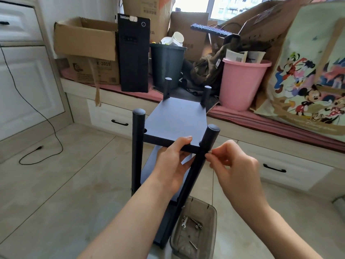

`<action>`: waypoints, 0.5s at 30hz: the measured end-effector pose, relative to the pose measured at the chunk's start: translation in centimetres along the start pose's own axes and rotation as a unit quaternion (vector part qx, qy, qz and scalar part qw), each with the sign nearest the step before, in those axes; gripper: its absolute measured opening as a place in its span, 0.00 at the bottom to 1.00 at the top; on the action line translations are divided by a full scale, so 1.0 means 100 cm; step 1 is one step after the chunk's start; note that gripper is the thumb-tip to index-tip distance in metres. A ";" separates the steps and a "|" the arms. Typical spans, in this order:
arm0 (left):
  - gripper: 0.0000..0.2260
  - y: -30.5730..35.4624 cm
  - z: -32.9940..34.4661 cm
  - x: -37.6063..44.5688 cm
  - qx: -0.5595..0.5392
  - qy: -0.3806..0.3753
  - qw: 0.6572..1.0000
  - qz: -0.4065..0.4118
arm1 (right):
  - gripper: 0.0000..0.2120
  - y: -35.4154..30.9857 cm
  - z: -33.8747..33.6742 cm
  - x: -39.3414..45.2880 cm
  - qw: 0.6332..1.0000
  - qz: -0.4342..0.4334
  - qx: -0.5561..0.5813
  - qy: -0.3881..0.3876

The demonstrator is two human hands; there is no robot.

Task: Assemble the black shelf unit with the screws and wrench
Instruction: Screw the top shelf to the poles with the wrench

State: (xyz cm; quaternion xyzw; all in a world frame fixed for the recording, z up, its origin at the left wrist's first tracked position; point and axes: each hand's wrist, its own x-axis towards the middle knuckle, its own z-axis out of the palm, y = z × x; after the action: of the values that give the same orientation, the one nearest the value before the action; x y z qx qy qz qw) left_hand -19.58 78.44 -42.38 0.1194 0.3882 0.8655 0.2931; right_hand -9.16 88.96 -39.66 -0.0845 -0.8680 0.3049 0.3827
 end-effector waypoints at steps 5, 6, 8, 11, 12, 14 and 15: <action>0.04 -0.001 0.002 -0.002 -0.010 0.022 1.000 -0.006 | 0.08 0.001 -0.002 0.000 1.000 -0.004 0.000 0.010; 0.04 -0.001 0.002 -0.002 -0.008 0.023 1.000 -0.008 | 0.08 0.001 -0.002 0.001 0.999 0.024 0.026 0.005; 0.03 0.000 0.001 -0.001 -0.001 0.020 1.000 -0.012 | 0.08 0.001 -0.003 0.002 0.994 0.071 0.086 -0.006; 0.03 0.000 0.000 -0.002 0.008 0.009 1.000 -0.012 | 0.07 0.002 -0.003 0.003 0.988 0.094 0.123 -0.011; 0.04 0.000 -0.001 -0.002 0.011 0.005 1.000 -0.009 | 0.07 0.001 -0.002 0.002 0.989 0.091 0.118 -0.011; 0.04 0.000 -0.002 -0.002 0.017 -0.004 1.000 -0.006 | 0.08 0.001 -0.001 0.001 0.992 0.077 0.099 -0.013; 0.04 0.001 -0.003 -0.001 0.021 -0.009 1.000 -0.004 | 0.08 0.001 -0.001 0.000 0.994 0.068 0.084 -0.014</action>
State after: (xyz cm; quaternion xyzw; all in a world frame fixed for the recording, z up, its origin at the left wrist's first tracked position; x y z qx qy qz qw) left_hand -19.62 78.14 -42.49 0.1316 0.4044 0.8548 0.2975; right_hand -9.15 89.11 -39.69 -0.1063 -0.8369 0.4033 0.3545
